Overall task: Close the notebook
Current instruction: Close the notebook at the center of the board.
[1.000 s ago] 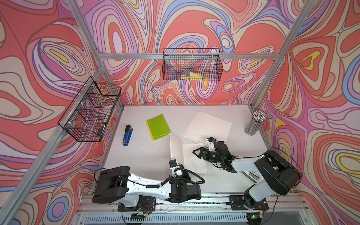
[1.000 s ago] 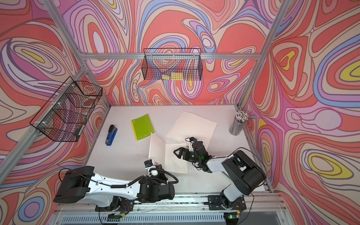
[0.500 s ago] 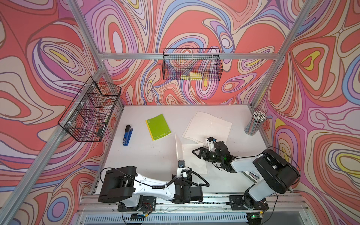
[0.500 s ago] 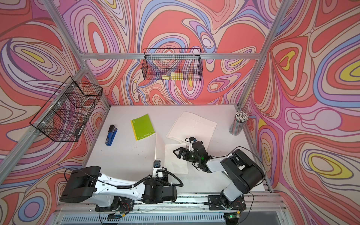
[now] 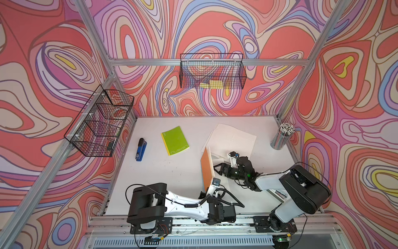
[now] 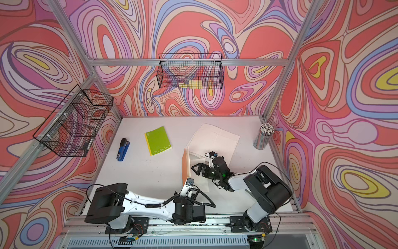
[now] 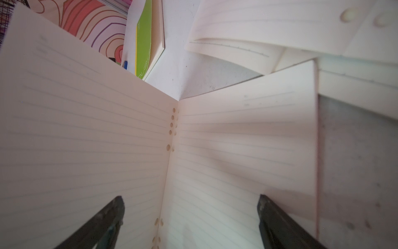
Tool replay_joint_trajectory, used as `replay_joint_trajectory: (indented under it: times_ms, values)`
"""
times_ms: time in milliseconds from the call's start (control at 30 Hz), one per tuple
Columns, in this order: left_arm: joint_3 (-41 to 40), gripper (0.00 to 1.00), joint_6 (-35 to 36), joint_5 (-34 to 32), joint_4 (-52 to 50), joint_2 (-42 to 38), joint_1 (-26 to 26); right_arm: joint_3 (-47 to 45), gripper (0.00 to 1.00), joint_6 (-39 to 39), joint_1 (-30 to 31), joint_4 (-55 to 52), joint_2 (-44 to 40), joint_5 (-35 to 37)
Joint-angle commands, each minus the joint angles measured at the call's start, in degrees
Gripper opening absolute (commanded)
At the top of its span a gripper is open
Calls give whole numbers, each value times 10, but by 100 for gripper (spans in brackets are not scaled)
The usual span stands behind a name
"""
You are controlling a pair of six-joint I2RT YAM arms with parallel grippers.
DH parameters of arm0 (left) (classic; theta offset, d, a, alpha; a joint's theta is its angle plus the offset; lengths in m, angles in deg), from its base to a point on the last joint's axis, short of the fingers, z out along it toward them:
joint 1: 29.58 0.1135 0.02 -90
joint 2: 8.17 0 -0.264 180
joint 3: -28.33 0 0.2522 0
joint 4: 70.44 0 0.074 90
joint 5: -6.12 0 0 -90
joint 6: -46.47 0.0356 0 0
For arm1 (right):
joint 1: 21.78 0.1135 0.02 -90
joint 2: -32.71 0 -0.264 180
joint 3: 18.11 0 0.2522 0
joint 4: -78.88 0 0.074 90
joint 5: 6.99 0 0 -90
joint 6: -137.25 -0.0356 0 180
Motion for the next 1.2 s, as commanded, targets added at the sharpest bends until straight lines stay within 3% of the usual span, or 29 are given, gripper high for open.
replay_joint_trajectory:
  times_ms: [0, 500, 800, 1167]
  values:
    - [30, 0, 20, 16, -87, 34, 3, -11, 98, 3, 4, -44, -11, 14]
    - [58, 0, 74, 42, -82, 83, 5, 81, 98, 92, 3, -317, -226, 98]
    - [92, 0, 156, 95, -51, 125, 11, 122, 98, 97, 3, -329, -220, 76]
    - [128, 0, 190, 120, -51, 156, 17, 92, 98, 66, 3, -263, -174, 37]
